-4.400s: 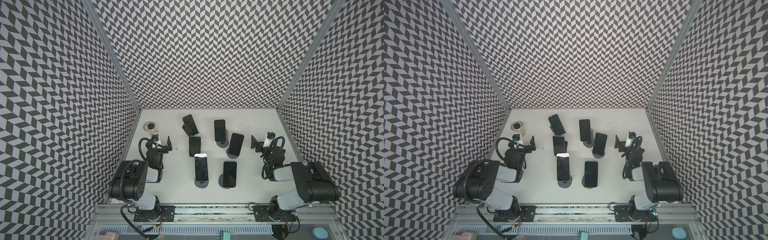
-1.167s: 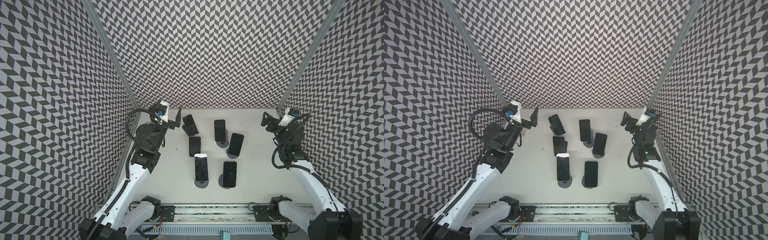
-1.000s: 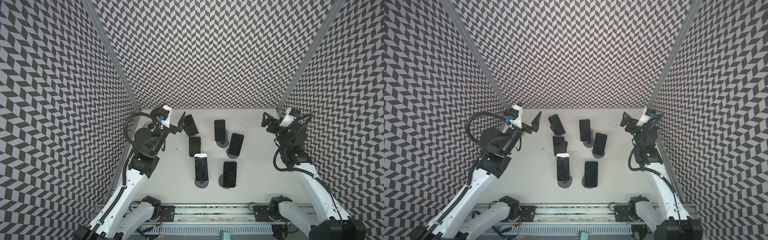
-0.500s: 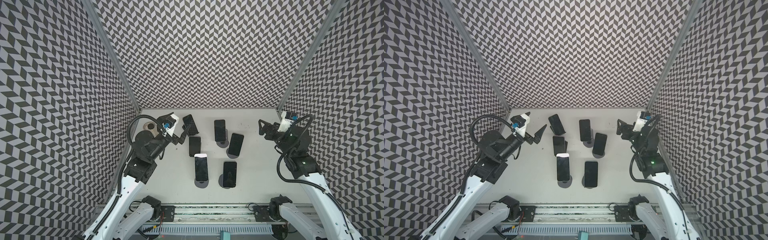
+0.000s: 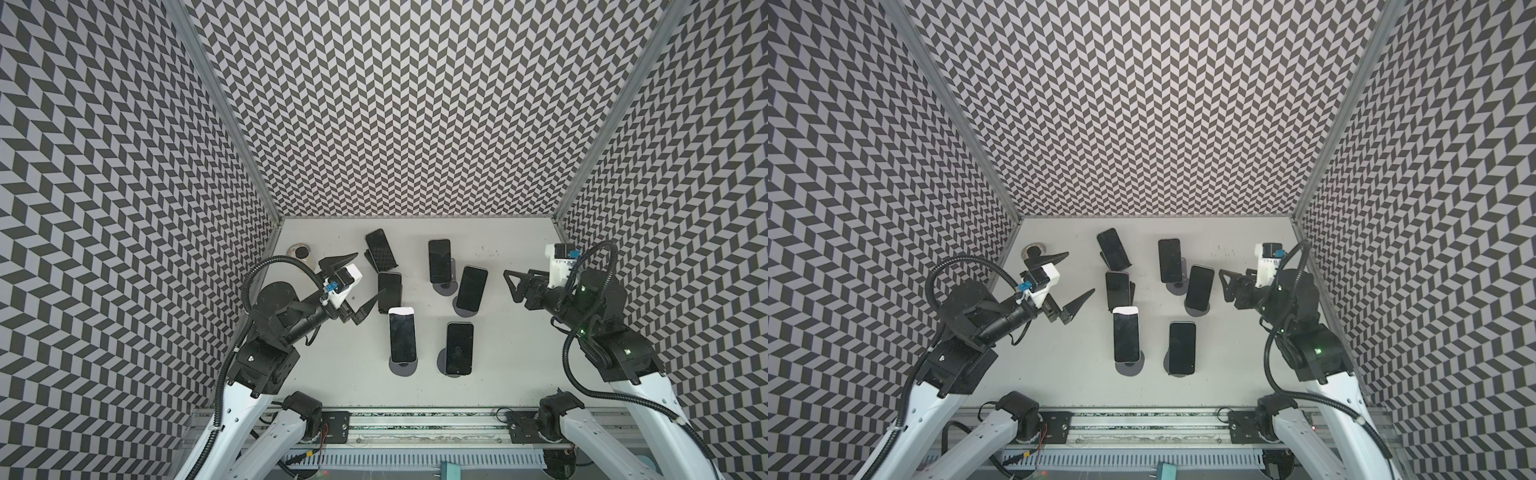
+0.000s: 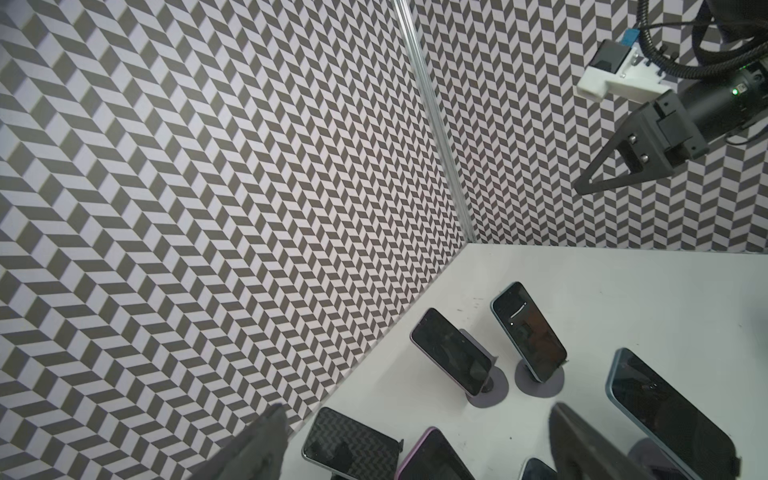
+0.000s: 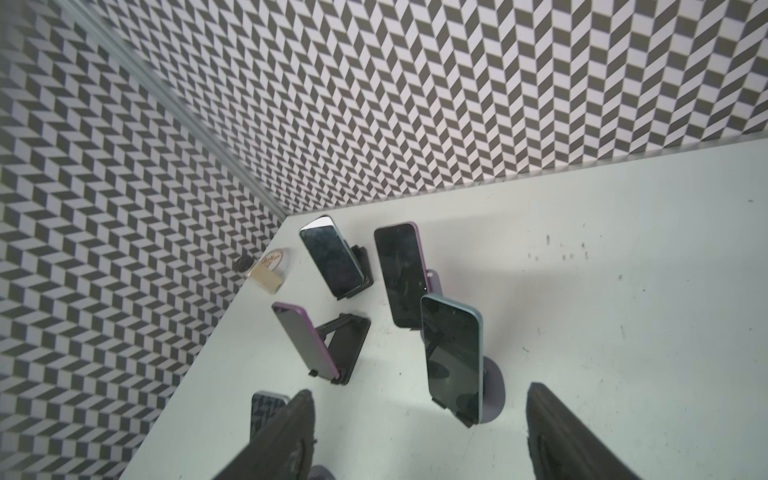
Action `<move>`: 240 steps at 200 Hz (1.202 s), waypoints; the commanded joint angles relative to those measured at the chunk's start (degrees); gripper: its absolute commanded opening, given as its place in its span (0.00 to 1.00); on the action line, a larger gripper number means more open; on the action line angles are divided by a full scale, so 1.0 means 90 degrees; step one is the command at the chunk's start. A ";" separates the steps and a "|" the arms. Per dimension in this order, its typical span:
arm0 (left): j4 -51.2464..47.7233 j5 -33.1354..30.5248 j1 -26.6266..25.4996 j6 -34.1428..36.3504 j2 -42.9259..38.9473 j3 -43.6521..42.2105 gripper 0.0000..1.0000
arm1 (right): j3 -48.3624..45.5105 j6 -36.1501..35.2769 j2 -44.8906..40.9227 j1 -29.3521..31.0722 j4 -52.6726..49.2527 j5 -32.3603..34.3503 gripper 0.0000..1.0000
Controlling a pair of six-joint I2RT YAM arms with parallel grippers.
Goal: Remove the phone from the phone stand
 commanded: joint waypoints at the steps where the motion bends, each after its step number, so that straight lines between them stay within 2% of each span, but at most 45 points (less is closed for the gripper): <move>1: -0.0893 0.0381 -0.0023 0.0261 -0.0174 0.0052 0.98 | -0.0145 0.0041 -0.0134 0.0313 -0.0323 -0.0070 0.76; 45: -0.1639 0.0544 -0.0023 0.0354 -0.0442 0.0156 0.98 | -0.0343 0.0072 -0.0318 0.0595 -0.0627 -0.0110 0.76; 107: -0.2061 0.0365 -0.0040 0.1023 -0.0611 0.0126 0.99 | -0.0285 0.0826 -0.0079 0.0958 -0.1097 -0.0230 0.70; 147: -0.2034 0.0602 -0.0051 0.1024 -0.0673 -0.0022 0.98 | -0.0237 0.1049 -0.0022 0.1464 -0.1372 0.0180 0.70; 200: -0.2027 0.0222 -0.0085 0.1062 -0.0680 -0.0175 0.98 | -0.0238 0.1372 0.0290 0.2064 -0.1909 0.0520 0.72; 240: -0.1926 0.0022 -0.0129 0.1034 -0.0603 -0.0234 0.98 | -0.0236 0.1807 0.0237 0.2613 -0.1954 0.1085 0.74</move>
